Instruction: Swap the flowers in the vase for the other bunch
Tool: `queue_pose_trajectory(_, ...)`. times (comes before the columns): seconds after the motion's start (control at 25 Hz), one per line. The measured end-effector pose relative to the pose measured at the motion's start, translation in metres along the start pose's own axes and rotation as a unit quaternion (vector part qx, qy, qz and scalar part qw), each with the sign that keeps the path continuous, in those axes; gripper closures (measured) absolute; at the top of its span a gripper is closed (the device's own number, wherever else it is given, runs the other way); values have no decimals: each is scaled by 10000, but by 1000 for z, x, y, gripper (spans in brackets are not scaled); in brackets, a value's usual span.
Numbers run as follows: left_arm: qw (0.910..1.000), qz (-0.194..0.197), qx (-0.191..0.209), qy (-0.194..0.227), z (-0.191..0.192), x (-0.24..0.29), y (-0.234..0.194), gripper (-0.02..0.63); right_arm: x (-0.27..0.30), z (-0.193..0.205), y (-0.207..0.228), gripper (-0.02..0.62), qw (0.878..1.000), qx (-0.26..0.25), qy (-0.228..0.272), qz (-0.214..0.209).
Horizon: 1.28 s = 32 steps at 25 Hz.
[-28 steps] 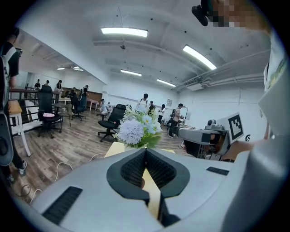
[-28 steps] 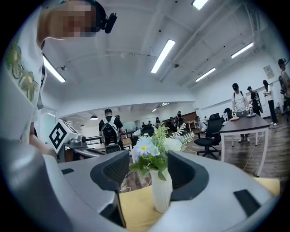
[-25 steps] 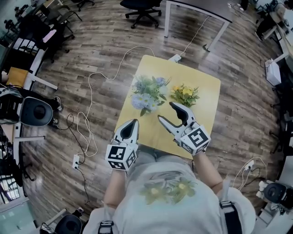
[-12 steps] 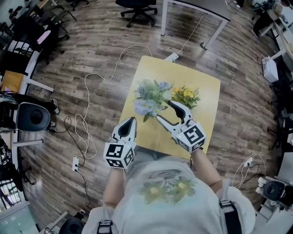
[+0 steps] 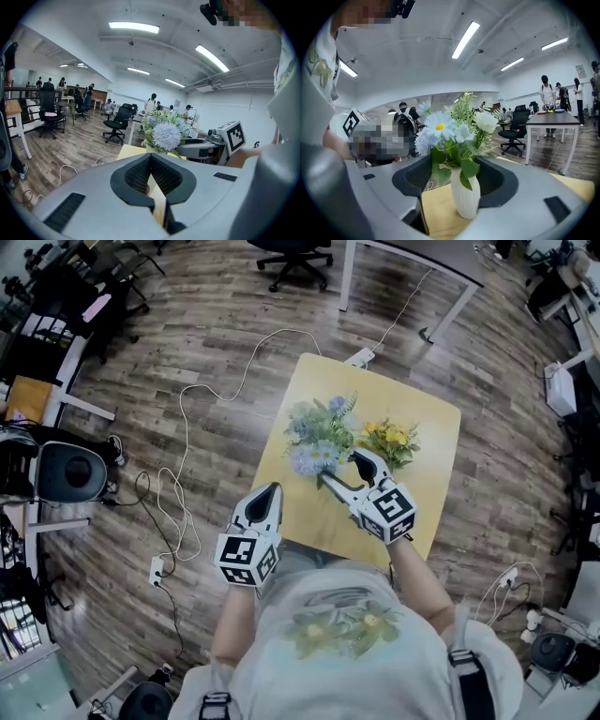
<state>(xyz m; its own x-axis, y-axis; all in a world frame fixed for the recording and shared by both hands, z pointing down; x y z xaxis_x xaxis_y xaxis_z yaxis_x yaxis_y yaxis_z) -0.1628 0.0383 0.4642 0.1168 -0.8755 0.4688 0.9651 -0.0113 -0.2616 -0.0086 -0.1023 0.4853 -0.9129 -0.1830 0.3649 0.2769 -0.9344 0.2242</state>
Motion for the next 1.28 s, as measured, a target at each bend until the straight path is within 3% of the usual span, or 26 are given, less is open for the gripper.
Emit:
queue_pose_trajectory(0.24, 10000, 14, -20, -67, 9, 1, -4, 589, 2, 4, 3, 341, 9997, -132, 187, -33)
queue_pose_trajectory(0.32, 10000, 25, -23, -80, 10, 2, -6, 589, 3, 4, 4, 507, 9995, -203, 228, 43)
queue_pose_trajectory(0.4, 9999, 33, -27, -94, 11, 3, -9, 589, 5, 7, 3, 532, 9994, -234, 235, -35)
queue_pose_trajectory(0.84, 9999, 70, 4, -107, 6, 13, -12, 589, 0, 14, 2, 551, 9976, -146, 258, -630)
queue_pose_trajectory(1.04, 9999, 69, 44, -84, 8, 15, -6, 589, -10, 16, 3, 552, 9965, -174, 458, -673)
queue_pose_trajectory(1.28, 9999, 37, 58, -96, 11, 12, -2, 589, -12, 21, -2, 547, 9978, -321, 191, -542)
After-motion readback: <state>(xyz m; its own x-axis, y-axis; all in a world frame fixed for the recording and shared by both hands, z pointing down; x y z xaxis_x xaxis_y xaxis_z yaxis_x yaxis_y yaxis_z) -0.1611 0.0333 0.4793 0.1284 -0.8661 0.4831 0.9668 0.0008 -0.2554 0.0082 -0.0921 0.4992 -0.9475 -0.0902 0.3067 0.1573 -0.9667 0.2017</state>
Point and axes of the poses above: the fingertips, and each gripper's own axes: x forward along the fingers, y to its right, z out of its underside, the point moved 8 cm from there along -x, backward along the fingers, and after that the axes turned 4 degrees about -y, right-handed, at the moved point
